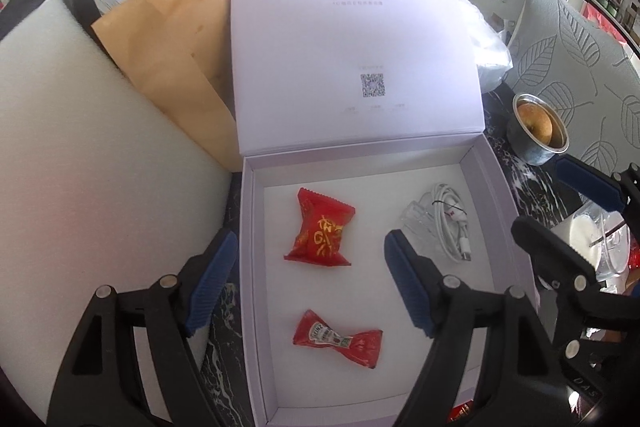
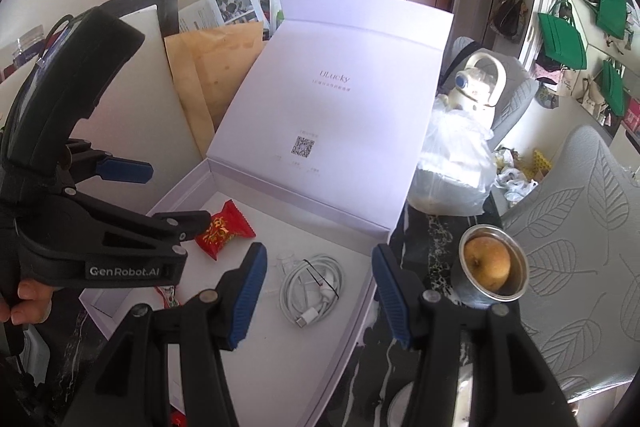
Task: Organize objects
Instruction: 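Open the right tool to drop the white cable into the box, then withdraw both tools from the box back toward the remaining packets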
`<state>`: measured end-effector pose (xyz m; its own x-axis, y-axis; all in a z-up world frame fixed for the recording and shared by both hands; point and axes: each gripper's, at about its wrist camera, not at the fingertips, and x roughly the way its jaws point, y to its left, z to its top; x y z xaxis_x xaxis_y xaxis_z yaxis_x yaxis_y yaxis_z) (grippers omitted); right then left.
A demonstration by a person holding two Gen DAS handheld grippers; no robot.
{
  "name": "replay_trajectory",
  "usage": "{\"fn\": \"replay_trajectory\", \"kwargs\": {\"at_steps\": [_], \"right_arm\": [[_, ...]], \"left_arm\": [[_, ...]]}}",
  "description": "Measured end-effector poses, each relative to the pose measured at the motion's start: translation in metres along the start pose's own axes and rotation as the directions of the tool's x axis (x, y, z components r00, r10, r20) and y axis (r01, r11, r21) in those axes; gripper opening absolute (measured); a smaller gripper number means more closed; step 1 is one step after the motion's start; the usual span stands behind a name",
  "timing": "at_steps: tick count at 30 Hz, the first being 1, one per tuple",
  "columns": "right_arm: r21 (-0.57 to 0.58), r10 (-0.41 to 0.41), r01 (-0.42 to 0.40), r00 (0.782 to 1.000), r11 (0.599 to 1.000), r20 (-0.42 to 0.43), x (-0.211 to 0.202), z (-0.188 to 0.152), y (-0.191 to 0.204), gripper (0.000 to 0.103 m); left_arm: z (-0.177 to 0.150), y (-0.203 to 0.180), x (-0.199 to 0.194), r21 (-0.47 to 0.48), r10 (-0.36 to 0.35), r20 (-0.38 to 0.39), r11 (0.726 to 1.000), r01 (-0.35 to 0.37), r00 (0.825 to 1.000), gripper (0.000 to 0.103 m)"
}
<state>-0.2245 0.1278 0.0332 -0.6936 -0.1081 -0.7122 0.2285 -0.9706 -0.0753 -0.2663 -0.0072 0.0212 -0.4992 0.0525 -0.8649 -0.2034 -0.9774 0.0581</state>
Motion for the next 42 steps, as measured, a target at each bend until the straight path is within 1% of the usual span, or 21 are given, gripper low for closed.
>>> {"fn": "replay_trajectory", "kwargs": {"at_steps": [7, 18, 25, 29, 32, 40, 42], "right_arm": [[0.006, -0.008, 0.007, 0.999, 1.0, 0.035, -0.025, 0.0, 0.0, 0.055], [-0.015, -0.02, 0.022, 0.996, 1.0, 0.089, -0.063, -0.001, 0.012, 0.055], [-0.008, -0.023, 0.024, 0.993, 1.0, 0.119, -0.087, -0.004, 0.015, 0.056], [-0.007, -0.027, 0.028, 0.989, 1.0, 0.142, -0.103, -0.008, 0.017, 0.056], [-0.008, -0.031, 0.033, 0.987, 0.999, 0.155, -0.114, -0.013, 0.02, 0.061], [-0.006, -0.039, 0.041, 0.984, 0.999, 0.176, -0.138, -0.026, 0.024, 0.063], [-0.006, -0.043, 0.045, 0.983, 0.999, 0.177, -0.143, -0.031, 0.025, 0.064]], "left_arm": [[-0.006, 0.01, -0.039, -0.017, 0.002, 0.037, 1.0, -0.001, 0.999, 0.076], [-0.017, 0.011, -0.078, -0.018, 0.0, 0.092, 1.0, 0.002, 0.996, 0.08], [-0.027, 0.012, -0.109, -0.021, -0.005, 0.146, 1.0, 0.009, 0.989, 0.085], [-0.034, 0.013, -0.124, -0.028, -0.001, 0.169, 1.0, 0.006, 0.986, 0.086], [-0.04, 0.013, -0.132, -0.029, -0.003, 0.181, 1.0, 0.008, 0.983, 0.086], [-0.056, 0.01, -0.148, -0.033, -0.002, 0.194, 0.999, 0.008, 0.981, 0.086], [-0.061, 0.008, -0.151, -0.028, -0.012, 0.195, 0.999, 0.018, 0.981, 0.087]]}}
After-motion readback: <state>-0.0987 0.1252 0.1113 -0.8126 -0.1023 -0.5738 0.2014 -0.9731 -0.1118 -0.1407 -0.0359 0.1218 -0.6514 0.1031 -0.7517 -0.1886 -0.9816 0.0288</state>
